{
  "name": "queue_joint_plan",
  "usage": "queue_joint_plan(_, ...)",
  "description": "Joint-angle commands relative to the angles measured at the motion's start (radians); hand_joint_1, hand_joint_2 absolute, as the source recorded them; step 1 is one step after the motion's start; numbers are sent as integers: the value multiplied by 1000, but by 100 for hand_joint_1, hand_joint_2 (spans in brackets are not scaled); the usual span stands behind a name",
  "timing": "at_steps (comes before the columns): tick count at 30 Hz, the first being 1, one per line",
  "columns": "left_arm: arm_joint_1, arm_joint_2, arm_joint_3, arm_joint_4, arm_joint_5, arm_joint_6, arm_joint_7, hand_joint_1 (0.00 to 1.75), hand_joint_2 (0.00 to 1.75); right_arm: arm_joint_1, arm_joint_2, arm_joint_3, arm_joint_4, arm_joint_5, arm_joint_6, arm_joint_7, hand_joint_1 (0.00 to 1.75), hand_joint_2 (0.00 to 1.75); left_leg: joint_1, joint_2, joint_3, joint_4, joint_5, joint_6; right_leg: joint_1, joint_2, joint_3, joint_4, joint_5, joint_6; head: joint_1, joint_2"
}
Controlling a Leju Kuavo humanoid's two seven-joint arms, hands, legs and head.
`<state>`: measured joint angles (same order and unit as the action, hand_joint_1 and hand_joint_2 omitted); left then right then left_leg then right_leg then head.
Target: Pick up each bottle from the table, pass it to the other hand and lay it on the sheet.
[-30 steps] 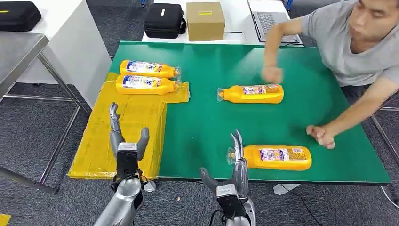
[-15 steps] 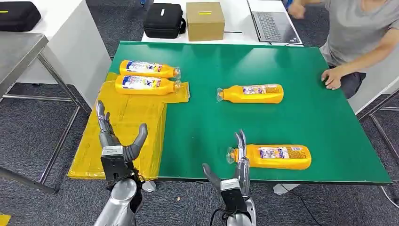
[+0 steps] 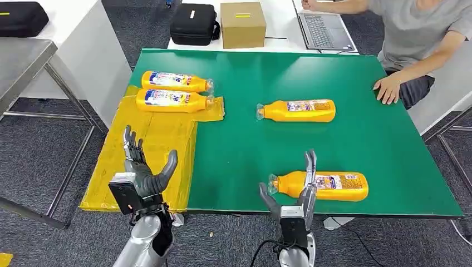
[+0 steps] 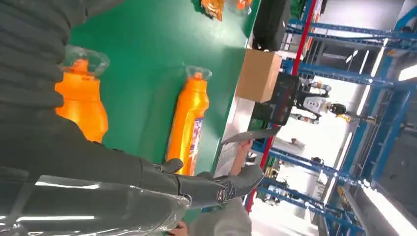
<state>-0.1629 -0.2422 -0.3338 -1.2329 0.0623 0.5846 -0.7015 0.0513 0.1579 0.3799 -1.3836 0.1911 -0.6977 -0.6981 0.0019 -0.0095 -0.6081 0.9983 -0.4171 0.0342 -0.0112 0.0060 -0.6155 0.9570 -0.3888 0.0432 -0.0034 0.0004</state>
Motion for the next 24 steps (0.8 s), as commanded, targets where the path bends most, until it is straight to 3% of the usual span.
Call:
queue_joint_plan(1,-32,-5,-52,161,-27,73,3,0,0,35,10,-44,-24,16,0,0,0,175,0,-1,5,-1,-1,-1,0,-2,5,-1,-2,-1,0,0)
queue_joint_plan(8,-58,34,-136,184,-64,17,3,0,0,16,2,-32,-6,7,0,0,0,175,0,-1,3,-1,-1,-1,0,-2,3,-1,-1,-1,0,0)
queue_joint_plan(10,-87,47,-160,218,-21,-107,3,0,0,6,0,-33,-1,4,0,0,0,175,0,0,3,-1,-1,-1,0,-1,3,-1,-1,-1,0,0)
queue_joint_plan(17,-99,45,-159,228,-15,-126,3,0,0,3,1,-37,3,-3,0,0,0,175,0,0,4,-1,-1,-2,0,-1,5,0,-2,-2,0,0)
queue_joint_plan(18,-90,34,-129,213,-11,-175,3,0,175,9,8,-41,-1,4,0,0,0,175,0,1,6,-1,-2,-2,0,-1,5,0,-2,-2,0,0)
queue_joint_plan(19,-91,31,-126,225,-14,-165,3,0,175,12,7,-41,-2,5,0,0,0,175,0,0,5,-1,-2,-2,0,-1,5,0,-2,-2,0,0)
queue_joint_plan(20,-94,30,-132,241,-21,-162,3,0,0,14,10,-48,-3,10,0,0,0,175,0,1,3,-1,-1,-2,0,0,3,-1,-1,-1,0,0)
queue_joint_plan(23,-95,46,-152,240,-28,-209,3,0,0,18,7,-51,-12,27,0,0,0,175,0,0,4,-1,-1,-1,0,-1,4,-1,-1,-1,0,0)
queue_joint_plan(24,-98,50,-150,255,-15,-266,3,0,0,24,17,-79,-27,102,0,0,0,175,0,0,3,-1,-1,-1,0,-1,3,-1,-1,-1,0,0)
